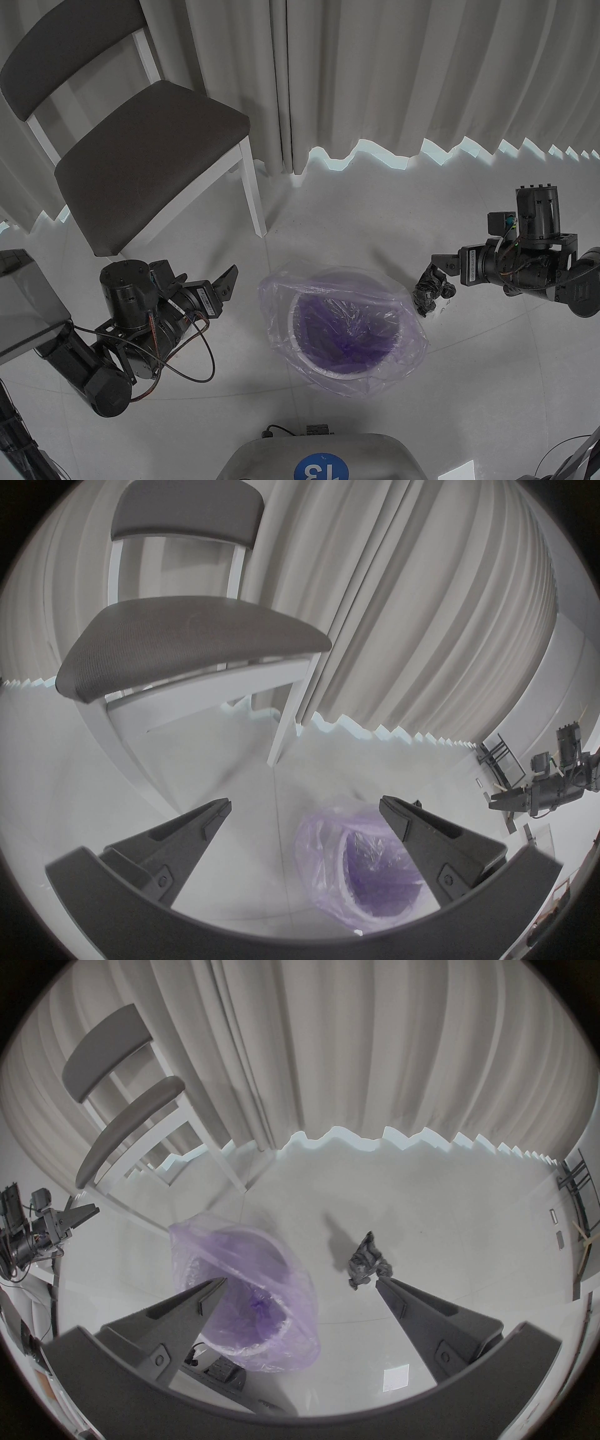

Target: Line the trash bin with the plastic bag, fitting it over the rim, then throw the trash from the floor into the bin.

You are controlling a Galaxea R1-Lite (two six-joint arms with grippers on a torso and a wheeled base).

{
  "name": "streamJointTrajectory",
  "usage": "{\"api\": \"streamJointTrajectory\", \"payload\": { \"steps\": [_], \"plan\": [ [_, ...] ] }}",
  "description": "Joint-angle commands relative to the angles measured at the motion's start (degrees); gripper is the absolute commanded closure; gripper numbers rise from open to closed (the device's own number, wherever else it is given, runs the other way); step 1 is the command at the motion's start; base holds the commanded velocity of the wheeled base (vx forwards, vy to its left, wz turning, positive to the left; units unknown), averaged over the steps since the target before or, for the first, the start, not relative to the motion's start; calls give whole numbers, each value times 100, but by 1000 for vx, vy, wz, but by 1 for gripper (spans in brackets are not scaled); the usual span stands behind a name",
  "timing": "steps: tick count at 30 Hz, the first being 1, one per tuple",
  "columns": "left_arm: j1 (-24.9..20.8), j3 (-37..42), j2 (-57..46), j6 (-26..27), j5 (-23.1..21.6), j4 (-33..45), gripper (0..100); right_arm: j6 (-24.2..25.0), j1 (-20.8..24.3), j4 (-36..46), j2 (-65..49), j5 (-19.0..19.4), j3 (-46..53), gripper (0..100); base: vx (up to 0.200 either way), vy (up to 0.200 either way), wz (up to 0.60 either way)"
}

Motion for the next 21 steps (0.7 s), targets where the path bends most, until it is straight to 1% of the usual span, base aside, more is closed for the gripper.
{"api": "streamJointTrajectory", "payload": {
  "steps": [1,11,21],
  "plan": [
    [13,-15,167,3,-16,-14,0,19,-92,-9,-90,12,26,0,0,0,0],
    [13,3,53,-6,-68,3,0,19,-83,-106,-90,12,-18,0,0,0,0],
    [31,29,35,-6,-68,3,0,-157,5,-53,-151,-50,34,0,0,0,0]
  ]
}}
